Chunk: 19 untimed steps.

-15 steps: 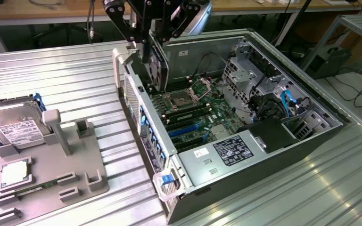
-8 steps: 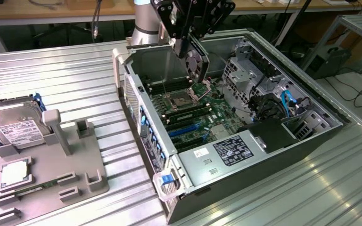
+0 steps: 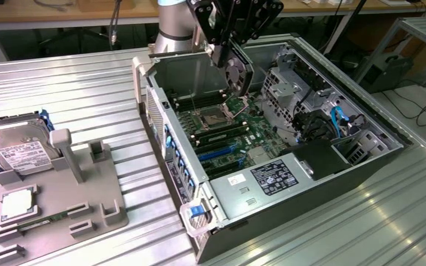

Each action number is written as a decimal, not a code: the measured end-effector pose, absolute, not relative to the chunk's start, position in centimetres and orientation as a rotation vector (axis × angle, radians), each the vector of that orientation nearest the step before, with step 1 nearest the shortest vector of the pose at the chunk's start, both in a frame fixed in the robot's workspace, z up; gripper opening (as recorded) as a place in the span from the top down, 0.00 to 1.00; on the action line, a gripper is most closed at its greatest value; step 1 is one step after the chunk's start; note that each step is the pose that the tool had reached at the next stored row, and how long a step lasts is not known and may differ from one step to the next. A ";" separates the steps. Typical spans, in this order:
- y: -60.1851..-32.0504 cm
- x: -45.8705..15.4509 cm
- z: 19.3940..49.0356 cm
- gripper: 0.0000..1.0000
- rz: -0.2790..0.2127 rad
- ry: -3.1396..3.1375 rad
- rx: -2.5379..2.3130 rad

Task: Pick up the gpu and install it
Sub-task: 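Pick up the gpu and move the gpu toward the slot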

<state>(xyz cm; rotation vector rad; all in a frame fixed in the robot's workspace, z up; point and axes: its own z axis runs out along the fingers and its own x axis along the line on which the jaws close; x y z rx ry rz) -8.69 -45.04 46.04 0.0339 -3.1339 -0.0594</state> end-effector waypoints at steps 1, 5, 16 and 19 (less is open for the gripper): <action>-45.0 -8.5 46.0 0.72 -0.059 -3.134 0.034; -45.0 -7.8 46.0 0.72 -0.059 -3.134 0.036; -45.0 -5.4 46.0 0.72 -0.059 -3.134 0.038; -45.0 -4.7 46.0 0.72 -0.059 -3.134 0.038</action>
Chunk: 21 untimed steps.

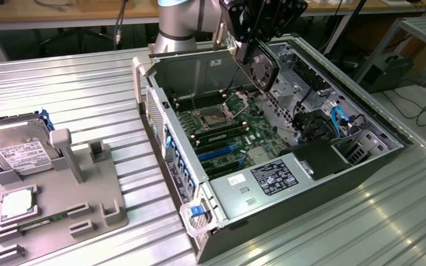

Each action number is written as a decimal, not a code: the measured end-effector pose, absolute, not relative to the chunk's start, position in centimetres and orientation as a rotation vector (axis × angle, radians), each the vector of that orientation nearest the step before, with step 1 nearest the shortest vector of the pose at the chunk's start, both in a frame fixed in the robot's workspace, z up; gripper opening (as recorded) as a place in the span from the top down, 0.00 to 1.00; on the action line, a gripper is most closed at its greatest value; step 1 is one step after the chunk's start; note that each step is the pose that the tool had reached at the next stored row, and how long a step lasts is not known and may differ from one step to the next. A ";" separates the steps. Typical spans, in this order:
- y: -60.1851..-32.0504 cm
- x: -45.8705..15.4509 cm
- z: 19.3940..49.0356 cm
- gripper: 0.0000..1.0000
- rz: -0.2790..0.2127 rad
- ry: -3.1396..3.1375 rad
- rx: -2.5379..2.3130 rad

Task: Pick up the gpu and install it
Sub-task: 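Pick up the gpu and move the gpu toward the slot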

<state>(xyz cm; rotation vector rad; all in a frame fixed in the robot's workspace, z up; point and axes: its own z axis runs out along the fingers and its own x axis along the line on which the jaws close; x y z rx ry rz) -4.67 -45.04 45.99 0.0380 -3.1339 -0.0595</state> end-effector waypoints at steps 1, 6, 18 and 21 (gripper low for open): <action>-45.0 -4.3 46.0 0.72 -0.059 -3.134 0.038; -45.0 -3.5 46.0 0.72 -0.060 -3.134 0.039; -45.0 -2.5 46.0 0.72 -0.060 -3.134 0.039; -45.0 -2.5 46.0 0.72 -0.060 -3.134 0.039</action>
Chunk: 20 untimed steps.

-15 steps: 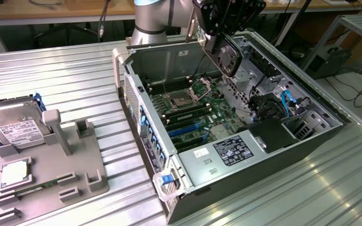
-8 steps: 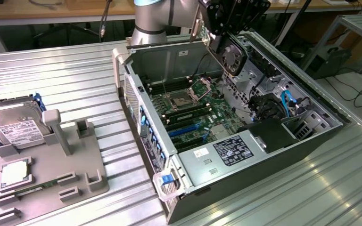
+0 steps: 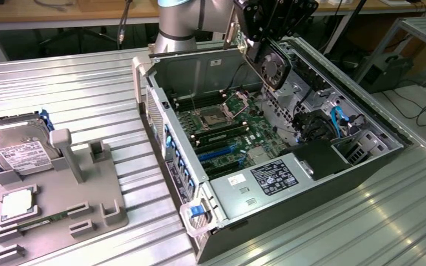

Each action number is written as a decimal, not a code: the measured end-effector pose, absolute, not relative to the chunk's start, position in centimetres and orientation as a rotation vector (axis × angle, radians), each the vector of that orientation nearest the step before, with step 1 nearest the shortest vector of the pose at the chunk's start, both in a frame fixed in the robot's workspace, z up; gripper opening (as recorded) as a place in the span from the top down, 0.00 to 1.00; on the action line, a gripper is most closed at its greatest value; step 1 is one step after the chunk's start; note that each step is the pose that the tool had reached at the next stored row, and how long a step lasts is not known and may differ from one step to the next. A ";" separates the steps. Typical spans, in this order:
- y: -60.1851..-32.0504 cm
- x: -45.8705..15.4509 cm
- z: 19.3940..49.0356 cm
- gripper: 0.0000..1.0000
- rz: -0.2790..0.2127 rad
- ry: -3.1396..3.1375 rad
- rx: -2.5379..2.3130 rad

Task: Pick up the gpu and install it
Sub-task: 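Insert the gpu into the slot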

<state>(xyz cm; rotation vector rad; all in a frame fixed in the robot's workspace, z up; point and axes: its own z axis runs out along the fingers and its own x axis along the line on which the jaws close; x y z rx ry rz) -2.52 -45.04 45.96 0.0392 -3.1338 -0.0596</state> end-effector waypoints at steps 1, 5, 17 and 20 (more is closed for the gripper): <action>-45.0 -2.5 46.0 0.72 -0.059 -3.134 0.039; -45.0 -2.5 46.0 0.72 -0.060 -3.134 0.042; -45.0 -2.5 46.0 0.72 -0.059 -3.126 0.197; -45.0 -2.5 46.0 0.72 -0.059 -3.122 0.250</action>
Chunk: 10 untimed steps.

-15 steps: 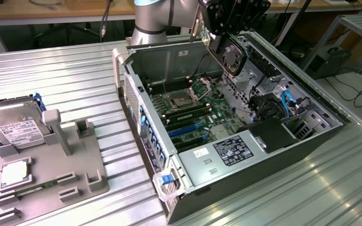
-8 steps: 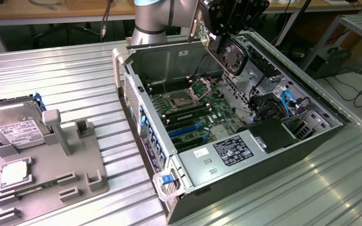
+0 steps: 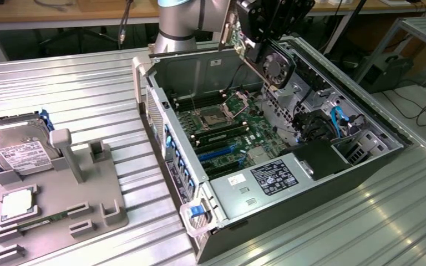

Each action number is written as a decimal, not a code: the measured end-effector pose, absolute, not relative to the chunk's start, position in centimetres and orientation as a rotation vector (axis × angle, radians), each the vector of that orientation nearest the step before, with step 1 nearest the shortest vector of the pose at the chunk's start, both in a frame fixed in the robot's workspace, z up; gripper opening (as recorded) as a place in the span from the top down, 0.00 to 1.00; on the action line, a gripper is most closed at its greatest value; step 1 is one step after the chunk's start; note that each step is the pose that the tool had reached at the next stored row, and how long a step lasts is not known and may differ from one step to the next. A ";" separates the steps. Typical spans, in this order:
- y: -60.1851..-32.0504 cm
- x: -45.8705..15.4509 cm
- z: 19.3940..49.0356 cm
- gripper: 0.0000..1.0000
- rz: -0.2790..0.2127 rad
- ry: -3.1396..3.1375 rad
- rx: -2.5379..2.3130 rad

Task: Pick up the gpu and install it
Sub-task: 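Insert the gpu into the slot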

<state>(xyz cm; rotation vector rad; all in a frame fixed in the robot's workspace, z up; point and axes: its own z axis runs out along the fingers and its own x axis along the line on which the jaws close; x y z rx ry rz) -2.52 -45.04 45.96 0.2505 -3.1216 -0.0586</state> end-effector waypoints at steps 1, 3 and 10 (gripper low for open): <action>-45.0 -2.5 46.0 0.72 -0.059 -3.120 0.267; -45.0 -2.5 46.0 0.72 -0.058 -3.116 0.307; -45.0 -2.5 46.0 0.72 -0.058 -3.100 0.429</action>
